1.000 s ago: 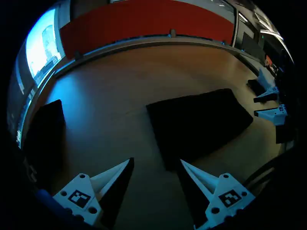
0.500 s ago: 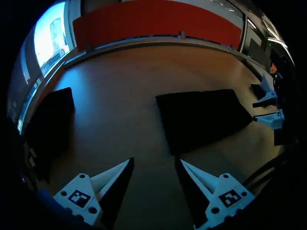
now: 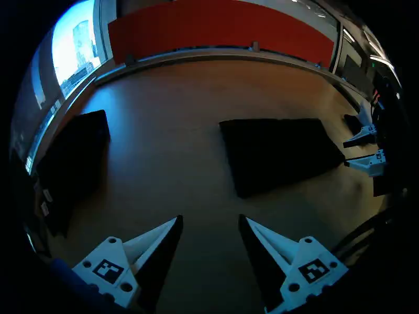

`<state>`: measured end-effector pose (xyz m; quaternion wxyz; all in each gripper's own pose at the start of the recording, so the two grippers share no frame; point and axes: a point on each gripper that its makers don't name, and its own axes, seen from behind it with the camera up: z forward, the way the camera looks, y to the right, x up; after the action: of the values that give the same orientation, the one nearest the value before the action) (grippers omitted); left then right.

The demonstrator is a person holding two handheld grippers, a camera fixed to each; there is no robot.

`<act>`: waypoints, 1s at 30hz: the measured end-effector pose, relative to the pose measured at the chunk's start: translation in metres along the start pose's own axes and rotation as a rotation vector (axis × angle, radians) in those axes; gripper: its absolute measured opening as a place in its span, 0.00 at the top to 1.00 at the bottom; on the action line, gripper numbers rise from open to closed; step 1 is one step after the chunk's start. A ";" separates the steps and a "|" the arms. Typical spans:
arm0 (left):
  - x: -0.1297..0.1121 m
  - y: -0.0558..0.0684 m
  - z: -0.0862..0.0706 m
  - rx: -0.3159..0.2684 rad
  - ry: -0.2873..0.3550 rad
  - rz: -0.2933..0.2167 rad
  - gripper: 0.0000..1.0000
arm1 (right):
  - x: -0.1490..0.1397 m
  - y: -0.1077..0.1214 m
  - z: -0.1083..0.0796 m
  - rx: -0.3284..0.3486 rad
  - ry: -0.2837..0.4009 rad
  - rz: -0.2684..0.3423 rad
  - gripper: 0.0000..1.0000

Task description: Fold towel

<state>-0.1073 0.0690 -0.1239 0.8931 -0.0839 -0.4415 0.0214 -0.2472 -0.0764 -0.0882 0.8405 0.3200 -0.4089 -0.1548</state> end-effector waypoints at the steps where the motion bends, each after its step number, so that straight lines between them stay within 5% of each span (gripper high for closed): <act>1: -0.001 0.000 -0.001 0.001 -0.001 -0.001 0.23 | -0.001 0.000 0.001 0.001 -0.003 -0.004 0.20; 30: -0.010 -0.004 -0.009 0.012 0.001 -0.022 0.23 | -0.014 -0.003 0.004 0.060 -0.043 -0.092 0.94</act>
<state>-0.1064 0.0623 -0.1368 0.8940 -0.0735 -0.4417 0.0140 -0.2589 -0.0734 -0.0966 0.8136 0.3602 -0.4162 -0.1875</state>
